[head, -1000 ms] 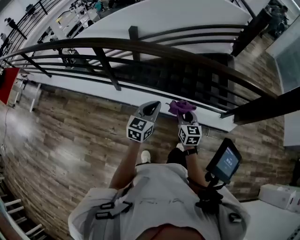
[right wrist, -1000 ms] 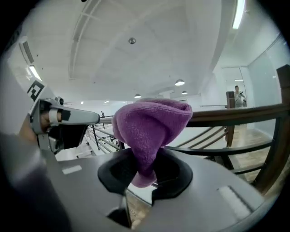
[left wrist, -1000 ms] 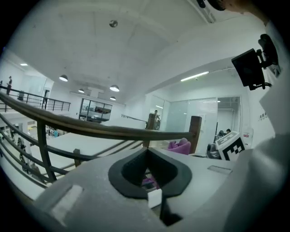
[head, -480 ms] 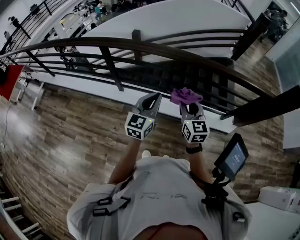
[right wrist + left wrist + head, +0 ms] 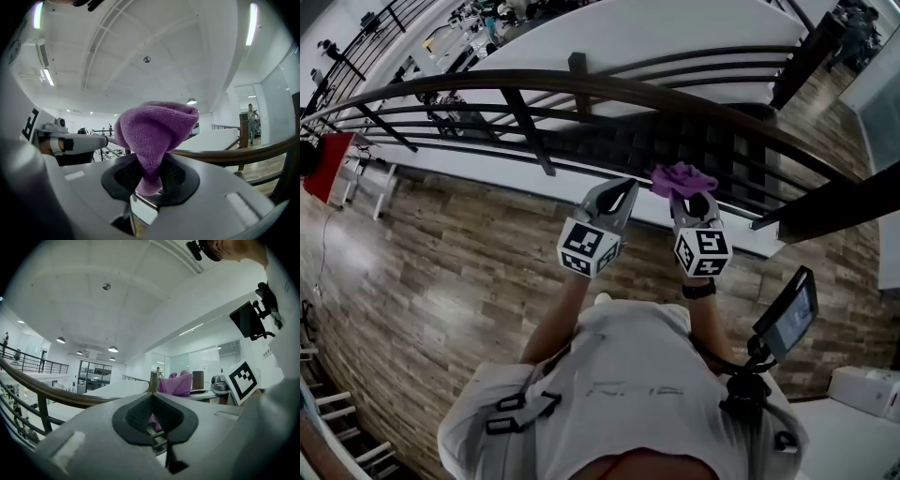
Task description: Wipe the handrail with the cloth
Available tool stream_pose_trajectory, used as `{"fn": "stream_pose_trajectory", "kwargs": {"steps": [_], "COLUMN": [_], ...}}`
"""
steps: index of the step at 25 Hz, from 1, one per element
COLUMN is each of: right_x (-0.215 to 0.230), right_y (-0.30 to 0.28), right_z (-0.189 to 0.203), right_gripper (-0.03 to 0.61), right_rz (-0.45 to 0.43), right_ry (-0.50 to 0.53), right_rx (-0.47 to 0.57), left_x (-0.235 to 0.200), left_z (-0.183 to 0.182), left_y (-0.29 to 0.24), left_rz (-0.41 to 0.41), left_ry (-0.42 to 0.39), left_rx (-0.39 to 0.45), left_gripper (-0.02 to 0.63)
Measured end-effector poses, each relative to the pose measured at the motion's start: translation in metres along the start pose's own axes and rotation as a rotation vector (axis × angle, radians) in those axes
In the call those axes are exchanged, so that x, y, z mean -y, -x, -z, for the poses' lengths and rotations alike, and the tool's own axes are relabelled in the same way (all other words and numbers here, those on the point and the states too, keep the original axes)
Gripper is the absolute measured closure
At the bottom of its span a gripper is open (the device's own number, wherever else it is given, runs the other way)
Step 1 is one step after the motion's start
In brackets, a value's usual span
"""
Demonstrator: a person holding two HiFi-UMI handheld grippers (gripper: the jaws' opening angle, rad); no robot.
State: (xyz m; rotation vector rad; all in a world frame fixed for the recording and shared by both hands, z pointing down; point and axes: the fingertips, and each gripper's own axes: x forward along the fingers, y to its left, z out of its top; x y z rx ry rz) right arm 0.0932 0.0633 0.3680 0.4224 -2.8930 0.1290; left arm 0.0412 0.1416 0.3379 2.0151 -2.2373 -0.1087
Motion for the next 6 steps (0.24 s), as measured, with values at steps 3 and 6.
{"fn": "stream_pose_trajectory", "kwargs": {"steps": [3, 6], "right_x": [0.003, 0.012], "right_y": [0.01, 0.025], "right_z": [0.0, 0.003], "right_gripper": [0.497, 0.497], "right_rz": [0.0, 0.007], "right_ry": [0.037, 0.103], "right_rx": [0.038, 0.09], "left_x": [0.017, 0.038], "left_z": [0.009, 0.022], "left_y": [0.0, -0.006], "left_rz": [0.015, 0.032], "left_ry": [-0.012, -0.036], "left_rx": [0.033, 0.081], "left_gripper": [0.614, 0.614]}}
